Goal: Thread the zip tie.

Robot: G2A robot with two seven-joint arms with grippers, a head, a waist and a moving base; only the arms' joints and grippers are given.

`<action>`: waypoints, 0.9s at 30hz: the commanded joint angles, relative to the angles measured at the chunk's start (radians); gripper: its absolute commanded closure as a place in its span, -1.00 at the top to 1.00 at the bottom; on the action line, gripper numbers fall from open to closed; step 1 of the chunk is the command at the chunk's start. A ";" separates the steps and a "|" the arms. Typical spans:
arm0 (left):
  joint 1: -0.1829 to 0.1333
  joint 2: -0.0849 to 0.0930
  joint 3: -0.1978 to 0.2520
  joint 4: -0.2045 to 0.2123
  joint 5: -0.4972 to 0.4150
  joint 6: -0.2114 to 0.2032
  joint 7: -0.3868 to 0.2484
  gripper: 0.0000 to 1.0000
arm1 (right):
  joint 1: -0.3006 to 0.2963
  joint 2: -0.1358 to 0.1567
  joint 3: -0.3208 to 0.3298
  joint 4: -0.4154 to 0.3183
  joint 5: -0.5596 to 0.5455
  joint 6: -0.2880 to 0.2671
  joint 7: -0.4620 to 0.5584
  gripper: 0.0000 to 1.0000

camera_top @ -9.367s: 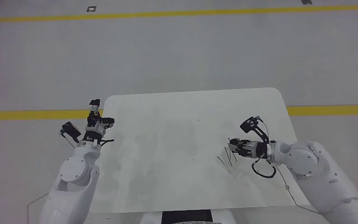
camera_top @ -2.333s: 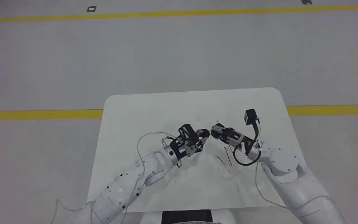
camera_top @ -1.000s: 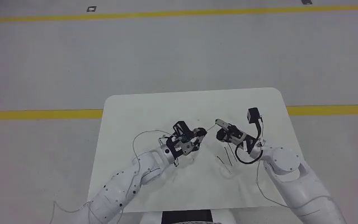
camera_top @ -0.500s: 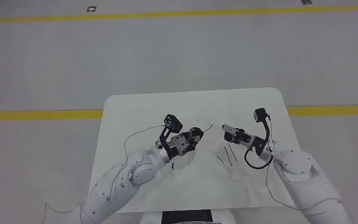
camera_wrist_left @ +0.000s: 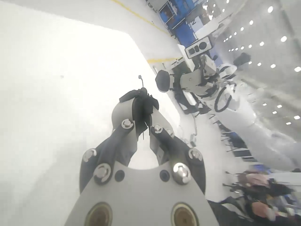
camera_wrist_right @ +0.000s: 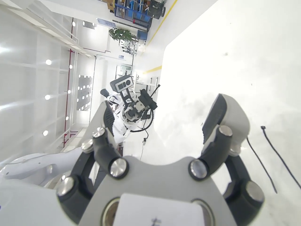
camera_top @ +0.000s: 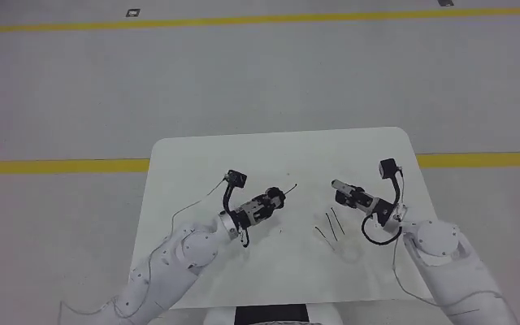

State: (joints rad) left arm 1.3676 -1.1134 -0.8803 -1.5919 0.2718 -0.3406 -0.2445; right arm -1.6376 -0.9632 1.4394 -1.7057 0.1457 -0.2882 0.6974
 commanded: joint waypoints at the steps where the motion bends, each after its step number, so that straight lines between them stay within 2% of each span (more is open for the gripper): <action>1: 0.005 0.003 -0.010 -0.003 -0.061 0.001 -0.033 -1.00 | -0.001 0.002 0.003 0.004 -0.009 -0.052 0.033 1.00; 3: 0.013 0.003 -0.019 -0.012 -0.158 0.001 -0.059 -1.00 | 0.004 0.003 0.000 -0.006 -0.009 -0.052 0.075 1.00; 6: 0.013 0.005 -0.031 -0.015 -0.257 0.001 -0.106 -1.00 | 0.012 0.002 -0.006 -0.014 -0.002 -0.052 0.120 1.00; 11: 0.022 0.006 -0.044 -0.021 -0.366 0.001 -0.154 -1.00 | 0.026 -0.003 -0.018 -0.007 0.049 -0.052 0.180 1.00; 13: 0.026 0.005 -0.050 -0.025 -0.441 0.001 -0.197 -1.00 | 0.035 -0.008 -0.024 -0.002 0.103 -0.052 0.222 1.00; 15: 0.026 0.005 -0.059 -0.020 -0.478 0.001 -0.234 -1.00 | 0.042 -0.012 -0.021 0.006 0.134 -0.052 0.256 1.00; 17: 0.020 0.005 -0.065 -0.019 -0.472 0.001 -0.255 -1.00 | 0.042 -0.012 -0.021 0.006 0.134 -0.052 0.256 1.00; 25: 0.020 0.005 -0.065 -0.019 -0.472 0.001 -0.255 -1.00 | 0.042 -0.012 -0.021 0.006 0.134 -0.052 0.256 1.00; 27: 0.023 0.003 -0.055 -0.017 -0.488 0.026 -0.260 -1.00 | 0.045 -0.013 -0.032 0.022 0.133 -0.052 0.245 1.00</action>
State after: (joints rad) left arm 1.3891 -1.1091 -0.9407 -1.6103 -0.1995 -0.3299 -0.4979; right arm -1.5950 -0.9757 1.4142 -1.6947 0.2804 -0.3394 0.9455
